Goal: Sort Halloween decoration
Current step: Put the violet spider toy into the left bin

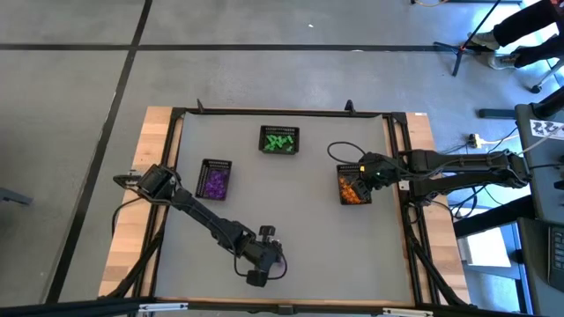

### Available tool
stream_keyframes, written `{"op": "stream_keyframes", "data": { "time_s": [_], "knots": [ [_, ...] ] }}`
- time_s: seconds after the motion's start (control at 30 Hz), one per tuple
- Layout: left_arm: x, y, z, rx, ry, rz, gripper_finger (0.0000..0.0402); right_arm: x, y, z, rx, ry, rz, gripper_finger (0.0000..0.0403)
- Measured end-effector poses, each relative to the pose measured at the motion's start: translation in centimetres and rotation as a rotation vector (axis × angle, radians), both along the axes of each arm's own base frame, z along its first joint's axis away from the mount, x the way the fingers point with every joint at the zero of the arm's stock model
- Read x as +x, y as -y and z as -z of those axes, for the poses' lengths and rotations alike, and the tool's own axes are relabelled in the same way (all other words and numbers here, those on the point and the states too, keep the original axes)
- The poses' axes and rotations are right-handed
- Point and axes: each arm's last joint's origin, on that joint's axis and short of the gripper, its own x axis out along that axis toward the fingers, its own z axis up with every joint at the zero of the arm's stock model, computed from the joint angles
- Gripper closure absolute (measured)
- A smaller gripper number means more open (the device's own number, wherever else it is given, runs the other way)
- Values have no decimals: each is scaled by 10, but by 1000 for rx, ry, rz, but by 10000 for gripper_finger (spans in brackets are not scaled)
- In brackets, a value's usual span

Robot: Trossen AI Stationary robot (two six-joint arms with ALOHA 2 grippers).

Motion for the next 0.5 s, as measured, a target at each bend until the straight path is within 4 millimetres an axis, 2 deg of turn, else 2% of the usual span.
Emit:
{"op": "stream_keyframes", "data": {
  "time_s": [0.27,0.37,0.5],
  "knots": [
    [-1,-2,-5,28,3,15,401,0,0,0,0,0,0,210],
    [-4,-9,-16,53,-2,-7,401,0,0,0,0,0,0,210],
    [-10,-20,-42,110,25,-33,401,0,0,0,-1,0,0,210]
  ]
}}
